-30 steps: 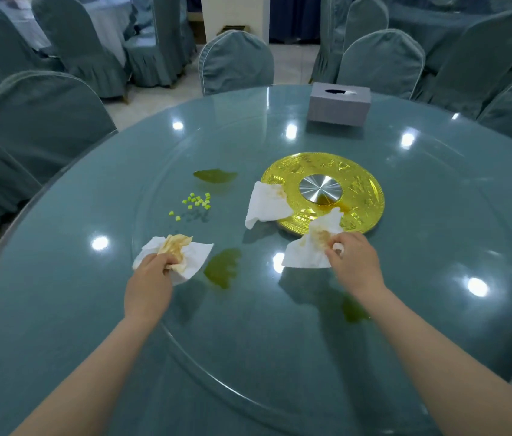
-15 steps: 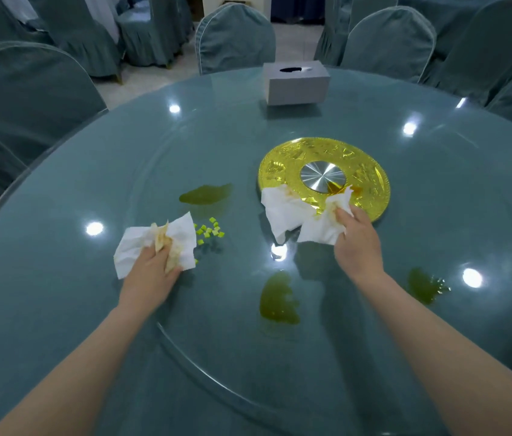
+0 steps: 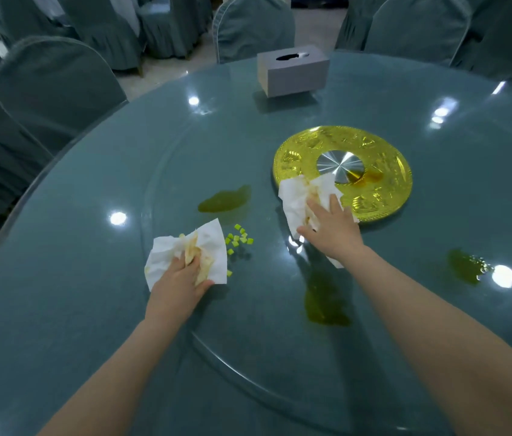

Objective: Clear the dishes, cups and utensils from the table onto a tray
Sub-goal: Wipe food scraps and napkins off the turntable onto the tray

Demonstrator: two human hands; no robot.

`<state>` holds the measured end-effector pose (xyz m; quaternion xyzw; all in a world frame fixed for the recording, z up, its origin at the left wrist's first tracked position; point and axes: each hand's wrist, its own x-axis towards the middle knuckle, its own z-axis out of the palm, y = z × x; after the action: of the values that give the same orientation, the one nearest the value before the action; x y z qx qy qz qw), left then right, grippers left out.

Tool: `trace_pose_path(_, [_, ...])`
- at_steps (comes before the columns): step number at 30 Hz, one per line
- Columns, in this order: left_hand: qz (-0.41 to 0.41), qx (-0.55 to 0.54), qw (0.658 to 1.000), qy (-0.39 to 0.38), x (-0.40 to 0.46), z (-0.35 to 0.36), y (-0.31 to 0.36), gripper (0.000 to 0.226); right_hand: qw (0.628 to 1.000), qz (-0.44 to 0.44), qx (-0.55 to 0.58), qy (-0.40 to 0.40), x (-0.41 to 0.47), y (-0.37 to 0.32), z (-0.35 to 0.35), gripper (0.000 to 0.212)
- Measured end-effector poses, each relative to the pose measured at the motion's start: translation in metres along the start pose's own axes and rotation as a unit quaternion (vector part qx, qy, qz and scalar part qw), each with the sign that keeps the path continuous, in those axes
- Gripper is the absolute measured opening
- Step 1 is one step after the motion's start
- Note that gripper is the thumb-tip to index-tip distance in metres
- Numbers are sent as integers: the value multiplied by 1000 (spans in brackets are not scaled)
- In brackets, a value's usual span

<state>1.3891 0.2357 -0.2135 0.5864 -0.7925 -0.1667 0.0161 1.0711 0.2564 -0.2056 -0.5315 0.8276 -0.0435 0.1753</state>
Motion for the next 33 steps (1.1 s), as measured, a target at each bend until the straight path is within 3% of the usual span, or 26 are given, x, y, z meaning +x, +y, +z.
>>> trace_pose_path(4, [-19,-12,1000,10,3,-1,-3,41,998,15,-52,18,0,-5,5,52])
trace_pose_path(8, [-18,-8,1000,22,4,-6,-10,39,993,-2,-21,115,-3,-3,4,28])
trace_pose_path(13, [-13,-72,995,72,-3,-22,-9,35,975,-39,96,195,-26,12,-19,27])
trace_pose_path(18, [49,-176,976,119,-39,-26,36,33,917,-58,253,302,-105,22,-43,37])
trace_pose_path(22, [125,-187,969,99,-70,-31,74,32,900,-30,263,346,-187,39,-60,32])
trace_pose_path(25, [148,-188,968,79,-95,-36,97,32,899,-15,257,355,-252,61,-63,29])
trace_pose_path(29, [224,-180,957,46,-138,-39,126,31,920,37,246,304,-334,101,-59,27])
trace_pose_path(33, [291,-185,939,4,-178,-32,158,32,911,105,232,325,-404,136,-44,11])
